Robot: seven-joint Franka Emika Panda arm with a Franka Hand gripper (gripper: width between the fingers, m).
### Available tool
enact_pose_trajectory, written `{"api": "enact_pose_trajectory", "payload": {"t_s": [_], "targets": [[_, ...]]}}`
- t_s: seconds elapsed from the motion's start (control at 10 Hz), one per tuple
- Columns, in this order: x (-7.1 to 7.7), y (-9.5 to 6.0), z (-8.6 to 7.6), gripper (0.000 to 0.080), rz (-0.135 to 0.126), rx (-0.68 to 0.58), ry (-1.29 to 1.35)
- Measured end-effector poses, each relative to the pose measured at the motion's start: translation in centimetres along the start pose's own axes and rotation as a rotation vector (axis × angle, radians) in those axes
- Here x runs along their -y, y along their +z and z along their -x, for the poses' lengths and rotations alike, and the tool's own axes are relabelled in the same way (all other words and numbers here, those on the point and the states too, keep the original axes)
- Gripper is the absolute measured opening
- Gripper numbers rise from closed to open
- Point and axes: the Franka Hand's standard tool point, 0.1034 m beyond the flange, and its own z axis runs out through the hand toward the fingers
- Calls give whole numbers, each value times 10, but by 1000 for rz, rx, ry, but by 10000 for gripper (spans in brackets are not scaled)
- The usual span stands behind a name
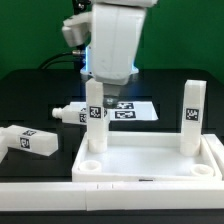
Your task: Assemble desk
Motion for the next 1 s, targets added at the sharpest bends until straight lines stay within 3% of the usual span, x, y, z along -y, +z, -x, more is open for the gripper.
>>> {"api": "enact_pose_trajectory", "payload": {"t_s": [0.2,0.4,0.8,0.9,1.0], "targets": [[48,-22,48,649,-17,-9,16],[69,-31,75,649,-21,-11,71],[69,-26,72,649,-30,-12,72],[80,-20,75,649,-41,-20,125],[99,-11,82,649,-35,-31,140]]}}
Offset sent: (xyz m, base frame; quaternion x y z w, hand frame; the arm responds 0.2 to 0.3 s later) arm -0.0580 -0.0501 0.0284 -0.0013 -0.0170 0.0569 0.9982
